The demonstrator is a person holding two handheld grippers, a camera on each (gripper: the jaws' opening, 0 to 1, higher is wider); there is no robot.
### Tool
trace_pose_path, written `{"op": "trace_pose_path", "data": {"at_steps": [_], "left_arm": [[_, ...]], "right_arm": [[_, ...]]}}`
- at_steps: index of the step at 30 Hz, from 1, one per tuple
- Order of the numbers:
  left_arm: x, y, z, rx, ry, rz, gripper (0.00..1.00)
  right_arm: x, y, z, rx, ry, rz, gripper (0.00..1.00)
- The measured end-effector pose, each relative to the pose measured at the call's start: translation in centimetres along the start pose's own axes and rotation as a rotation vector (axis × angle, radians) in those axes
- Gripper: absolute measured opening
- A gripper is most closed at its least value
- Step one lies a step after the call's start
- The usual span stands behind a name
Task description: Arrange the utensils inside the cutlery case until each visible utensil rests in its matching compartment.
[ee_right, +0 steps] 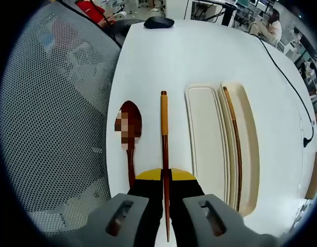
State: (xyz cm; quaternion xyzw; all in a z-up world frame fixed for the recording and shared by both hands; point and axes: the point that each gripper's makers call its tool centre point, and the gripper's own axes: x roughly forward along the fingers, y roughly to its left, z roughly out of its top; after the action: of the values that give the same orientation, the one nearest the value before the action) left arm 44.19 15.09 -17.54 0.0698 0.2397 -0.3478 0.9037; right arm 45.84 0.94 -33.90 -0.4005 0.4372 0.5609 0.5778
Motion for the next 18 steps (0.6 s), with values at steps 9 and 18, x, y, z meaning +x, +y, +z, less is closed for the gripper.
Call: {"op": "trace_pose_path", "data": {"at_steps": [9, 18], "left_arm": [[0.0, 0.0, -0.1, 0.000, 0.004, -0.001, 0.70], [0.1, -0.1, -0.2, 0.000, 0.008, -0.007, 0.69]], "right_arm": [[-1.3, -1.4, 0.5, 0.004, -0.017, -0.028, 0.00], [-2.2, -2.9, 0.7, 0.001, -0.020, -0.056, 0.00]]}}
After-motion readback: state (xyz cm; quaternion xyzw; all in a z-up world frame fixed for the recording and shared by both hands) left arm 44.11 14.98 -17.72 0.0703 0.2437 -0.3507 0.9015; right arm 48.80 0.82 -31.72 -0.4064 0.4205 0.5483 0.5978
